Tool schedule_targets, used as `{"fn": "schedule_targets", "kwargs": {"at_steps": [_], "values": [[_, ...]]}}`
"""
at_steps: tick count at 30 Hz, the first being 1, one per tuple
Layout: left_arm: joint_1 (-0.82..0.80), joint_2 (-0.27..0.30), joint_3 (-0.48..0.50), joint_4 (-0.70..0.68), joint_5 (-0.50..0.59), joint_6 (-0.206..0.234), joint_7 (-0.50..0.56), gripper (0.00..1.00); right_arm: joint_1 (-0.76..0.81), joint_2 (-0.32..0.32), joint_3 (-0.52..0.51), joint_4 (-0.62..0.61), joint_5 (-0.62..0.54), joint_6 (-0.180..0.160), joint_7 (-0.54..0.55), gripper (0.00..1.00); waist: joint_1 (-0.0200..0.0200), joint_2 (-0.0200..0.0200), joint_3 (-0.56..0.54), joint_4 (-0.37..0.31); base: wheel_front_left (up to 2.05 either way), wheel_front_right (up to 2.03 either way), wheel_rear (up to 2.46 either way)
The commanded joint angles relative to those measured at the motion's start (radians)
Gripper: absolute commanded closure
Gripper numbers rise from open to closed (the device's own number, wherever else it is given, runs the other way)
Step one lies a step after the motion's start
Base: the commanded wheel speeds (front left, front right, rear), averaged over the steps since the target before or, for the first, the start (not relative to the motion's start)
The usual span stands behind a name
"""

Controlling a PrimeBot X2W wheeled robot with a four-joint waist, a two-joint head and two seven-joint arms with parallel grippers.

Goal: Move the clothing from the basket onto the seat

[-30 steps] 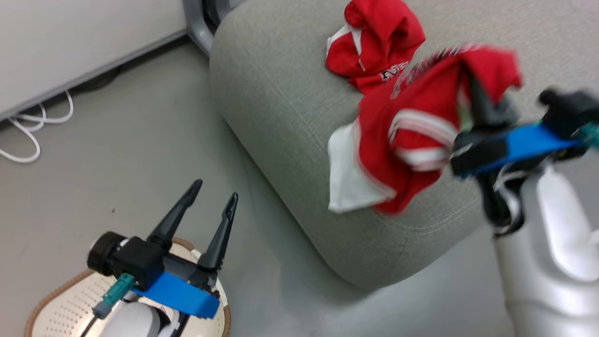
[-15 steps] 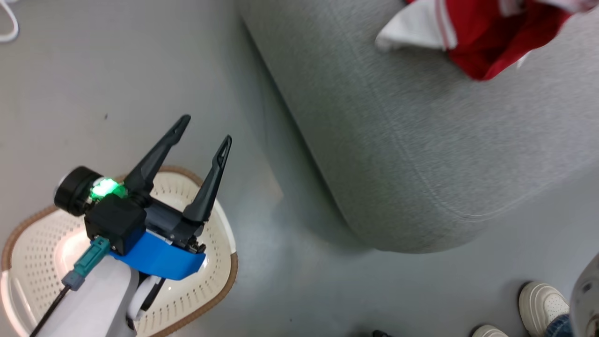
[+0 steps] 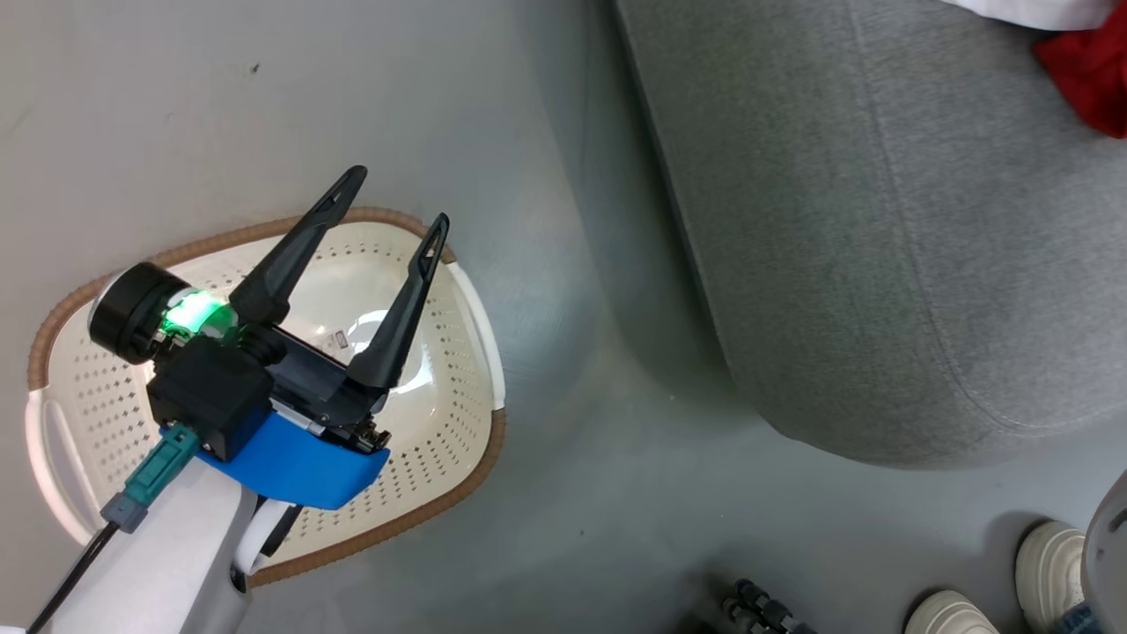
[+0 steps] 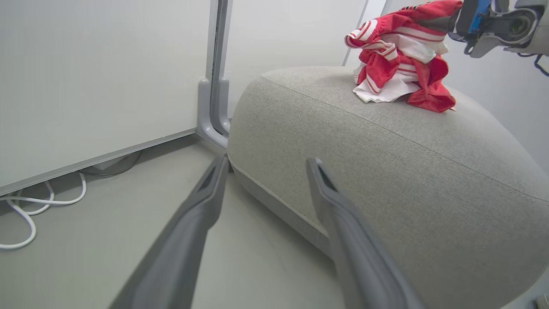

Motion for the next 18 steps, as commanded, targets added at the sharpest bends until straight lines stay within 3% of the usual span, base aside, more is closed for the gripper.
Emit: {"fn": "schedule_targets", "kwargs": {"at_steps": [1,10,12,13,15,18], "values": [[-0.016,0.006,-0.004,-0.005,0.003,-0.002,-0.004,0.00,0.006,0.002,-0.020,0.038,-0.014,0.000,-0.015,1.00,-0.0003,0.0000,0.014,0.016,0.00,0.00,0.00],[-0.018,-0.003,-0.001,0.004,0.007,-0.002,-0.005,0.00,-0.039,-0.011,-0.057,0.174,-0.063,0.000,-0.079,1.00,-0.0003,0.0000,0.000,0.024,0.00,0.00,0.00],[-0.017,-0.007,-0.003,0.006,0.008,-0.002,-0.005,0.00,-0.044,-0.013,-0.058,0.191,-0.073,0.000,-0.089,0.69,-0.0003,0.0000,-0.008,0.024,0.00,0.00,0.00],[-0.018,-0.009,-0.004,0.007,0.009,-0.002,-0.005,0.00,-0.045,-0.015,-0.059,0.197,-0.078,0.000,-0.092,0.60,-0.0003,0.0000,-0.012,0.025,0.00,0.00,0.00],[-0.018,-0.016,-0.006,0.009,0.008,-0.002,-0.005,0.00,-0.042,-0.017,-0.064,0.210,-0.087,0.000,-0.101,0.03,-0.0003,0.0000,-0.023,0.027,0.00,0.00,0.00],[-0.011,-0.025,-0.008,0.014,0.005,-0.002,-0.005,0.00,-0.028,-0.017,-0.066,0.224,-0.101,0.000,-0.109,0.00,-0.0003,0.0000,-0.040,0.030,0.00,0.00,0.00]]}}
